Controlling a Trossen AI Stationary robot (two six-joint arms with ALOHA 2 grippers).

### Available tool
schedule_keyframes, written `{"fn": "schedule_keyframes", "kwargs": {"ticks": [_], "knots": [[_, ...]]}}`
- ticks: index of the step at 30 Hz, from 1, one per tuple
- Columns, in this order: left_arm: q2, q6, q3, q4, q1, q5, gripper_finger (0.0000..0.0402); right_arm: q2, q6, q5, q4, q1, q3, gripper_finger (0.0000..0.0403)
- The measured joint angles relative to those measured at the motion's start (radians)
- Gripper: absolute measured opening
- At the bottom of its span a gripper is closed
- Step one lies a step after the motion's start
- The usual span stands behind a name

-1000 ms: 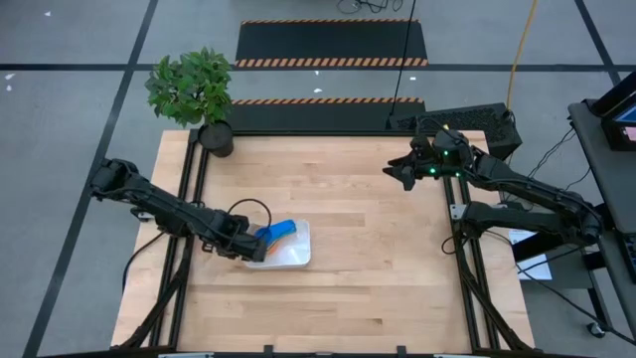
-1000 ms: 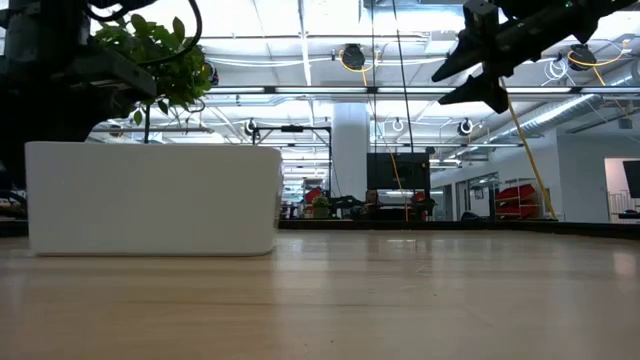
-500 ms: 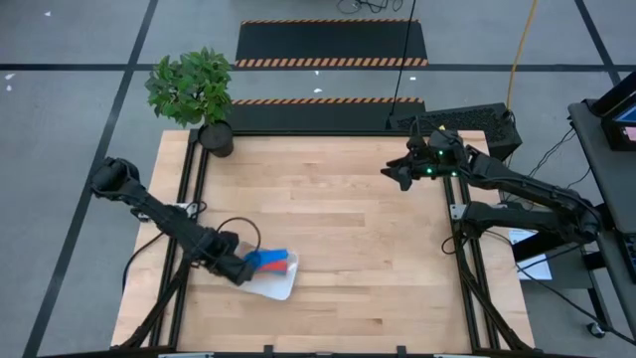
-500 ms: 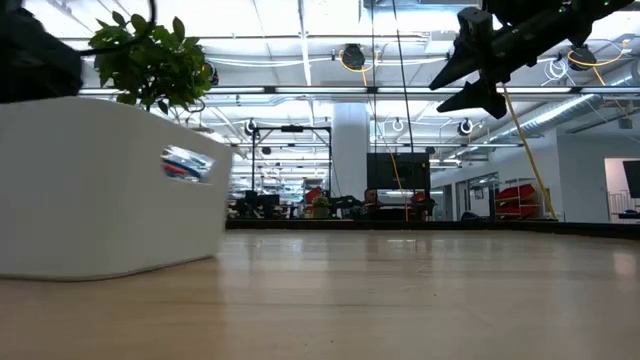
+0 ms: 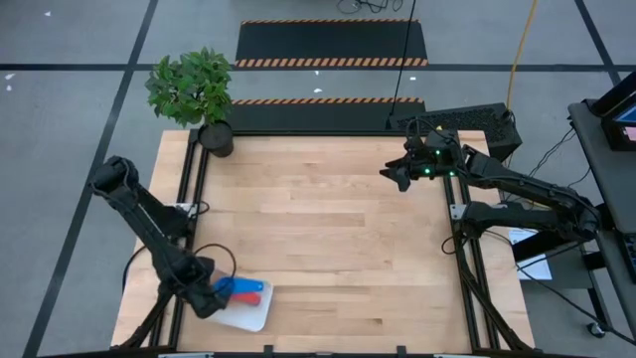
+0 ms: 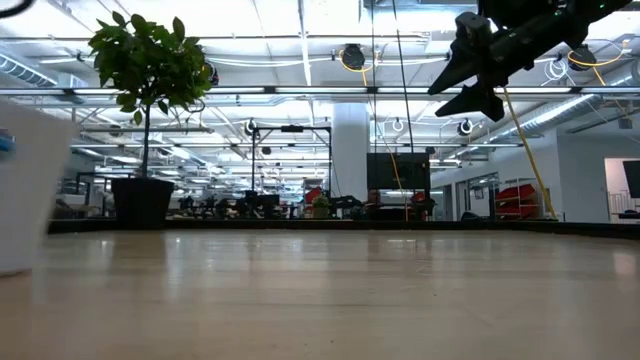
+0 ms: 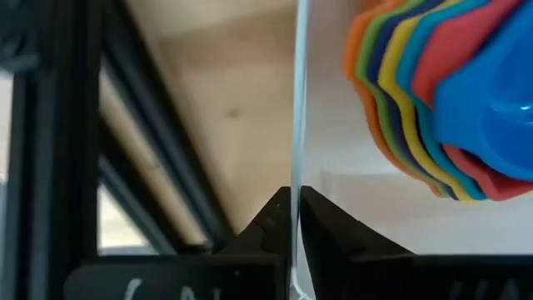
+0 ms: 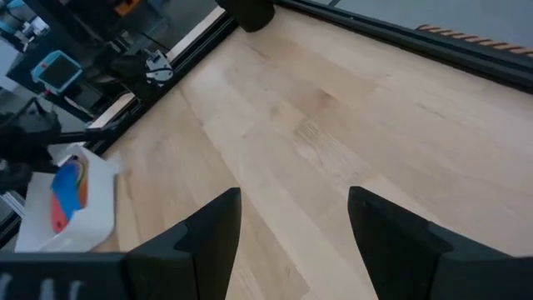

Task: Nest measuring cups in basket
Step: Move the white bin to the bottom left of the table

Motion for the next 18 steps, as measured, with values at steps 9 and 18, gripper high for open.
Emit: {"fn": "schedule_keyframes", "kwargs": {"ticks": [9,18], "knots": [[0.000,-0.004,0.012,0.022,-0.059,0.068,0.0026,0.000,-0.035,0.028,0.002,0.000,0.000,0.0215],[-0.001,-0.005,0.013,0.049,-0.059,0.155,0.0086,0.000,-0.051,0.030,0.003,0.000,0.000,0.0215]]}}
